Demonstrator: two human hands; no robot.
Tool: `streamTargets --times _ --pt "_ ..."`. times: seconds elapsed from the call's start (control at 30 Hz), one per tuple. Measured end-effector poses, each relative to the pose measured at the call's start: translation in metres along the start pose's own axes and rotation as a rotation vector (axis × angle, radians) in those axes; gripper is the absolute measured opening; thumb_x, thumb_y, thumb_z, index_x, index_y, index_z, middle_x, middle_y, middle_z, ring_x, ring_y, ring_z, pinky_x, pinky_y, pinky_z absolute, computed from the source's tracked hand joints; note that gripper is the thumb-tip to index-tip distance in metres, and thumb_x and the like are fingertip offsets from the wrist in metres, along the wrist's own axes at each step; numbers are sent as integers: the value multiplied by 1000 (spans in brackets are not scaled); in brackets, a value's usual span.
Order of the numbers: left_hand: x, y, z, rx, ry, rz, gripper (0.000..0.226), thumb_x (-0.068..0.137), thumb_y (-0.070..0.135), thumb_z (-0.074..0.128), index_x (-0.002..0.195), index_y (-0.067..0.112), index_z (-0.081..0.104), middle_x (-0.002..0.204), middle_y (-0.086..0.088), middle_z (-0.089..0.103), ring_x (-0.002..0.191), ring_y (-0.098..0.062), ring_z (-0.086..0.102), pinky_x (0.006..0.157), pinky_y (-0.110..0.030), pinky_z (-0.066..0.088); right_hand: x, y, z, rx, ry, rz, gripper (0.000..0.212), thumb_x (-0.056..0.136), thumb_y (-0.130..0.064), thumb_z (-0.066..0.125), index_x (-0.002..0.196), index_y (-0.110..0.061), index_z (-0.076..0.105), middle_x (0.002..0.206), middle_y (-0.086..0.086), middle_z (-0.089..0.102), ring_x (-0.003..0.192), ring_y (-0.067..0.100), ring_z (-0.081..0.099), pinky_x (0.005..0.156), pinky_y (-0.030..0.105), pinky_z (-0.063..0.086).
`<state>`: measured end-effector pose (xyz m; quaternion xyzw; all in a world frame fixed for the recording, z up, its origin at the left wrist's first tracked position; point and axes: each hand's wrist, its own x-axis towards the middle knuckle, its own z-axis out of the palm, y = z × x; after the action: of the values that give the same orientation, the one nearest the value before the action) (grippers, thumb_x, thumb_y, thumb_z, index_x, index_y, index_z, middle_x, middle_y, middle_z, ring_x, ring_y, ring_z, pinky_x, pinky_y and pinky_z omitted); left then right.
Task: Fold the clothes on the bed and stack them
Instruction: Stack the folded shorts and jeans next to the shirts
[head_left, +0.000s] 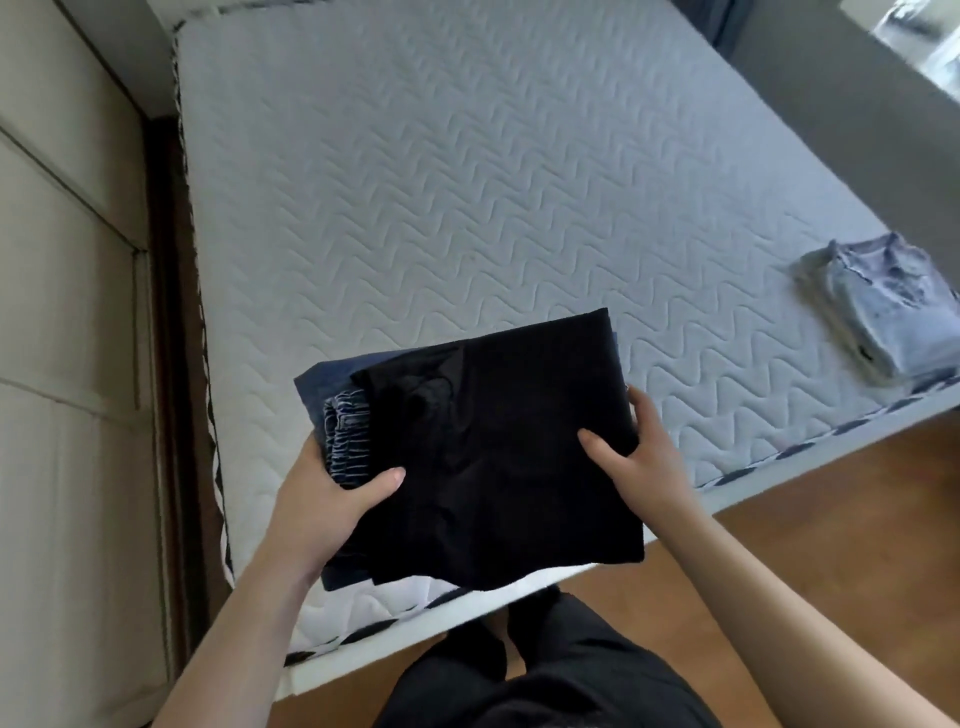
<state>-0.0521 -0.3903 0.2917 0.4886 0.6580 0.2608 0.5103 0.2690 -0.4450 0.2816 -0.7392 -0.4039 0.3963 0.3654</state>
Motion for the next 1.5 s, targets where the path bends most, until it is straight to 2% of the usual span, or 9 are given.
streamTargets --times 0.13,0.3,0.5,0.7,0.93,1.1,1.23,1.33,1.5 --pt "-11 26 24 31 -61 69 52 59 36 88 99 49 57 93 26 69 80 5 66 71 -26 50 -24 4 -32 28 98 30 55 85 -39 72 129 -45 40 106 -28 62 91 -16 60 66 7 47" --pt "-21 49 70 82 -152 90 51 64 28 89 105 36 59 92 18 72 83 -2 69 72 -27 52 -48 18 -74 54 166 66 53 85 -37 71 122 -54 38 98 -36 60 87 -22 56 59 3 44" --pt "-60 80 152 169 -275 172 53 63 32 88 107 36 59 92 24 71 79 6 67 67 -21 48 -94 60 -154 99 298 135 54 82 -40 71 124 -54 40 98 -31 61 85 -19 58 65 8 43" --pt "-119 106 263 218 -420 205 60 56 37 88 108 33 60 96 13 73 87 -6 70 77 -31 55 -154 110 -244 200 438 190 54 81 -39 70 124 -55 42 99 -31 62 86 -15 61 58 6 46" --pt "-166 142 363 256 -582 265 55 54 39 85 103 35 60 92 15 74 83 -5 71 75 -30 55 -199 151 -339 216 580 232 55 81 -38 71 128 -49 44 104 -28 63 90 -10 61 73 14 46" --pt "-158 168 414 320 -606 287 58 53 40 86 103 32 59 90 17 73 81 -2 70 72 -27 53 -188 168 -374 287 634 258 51 82 -33 72 120 -55 45 95 -44 59 87 -20 57 64 4 45" --pt "-134 190 460 384 -585 324 60 51 44 86 102 33 58 87 20 72 78 5 67 70 -23 50 -155 179 -402 324 665 284 50 82 -33 73 108 -65 45 97 -38 62 89 -16 60 72 13 46" --pt "-107 212 499 401 -618 326 64 48 48 84 105 32 59 93 13 72 86 -3 69 79 -33 55 -122 188 -429 348 691 282 50 83 -29 73 117 -55 48 104 -29 65 93 -9 62 79 19 50" --pt "-76 254 565 419 -674 353 64 47 49 83 105 35 58 93 14 72 89 -6 69 84 -36 55 -77 192 -483 340 738 300 51 83 -30 73 116 -58 47 103 -31 64 95 -12 61 75 9 46"
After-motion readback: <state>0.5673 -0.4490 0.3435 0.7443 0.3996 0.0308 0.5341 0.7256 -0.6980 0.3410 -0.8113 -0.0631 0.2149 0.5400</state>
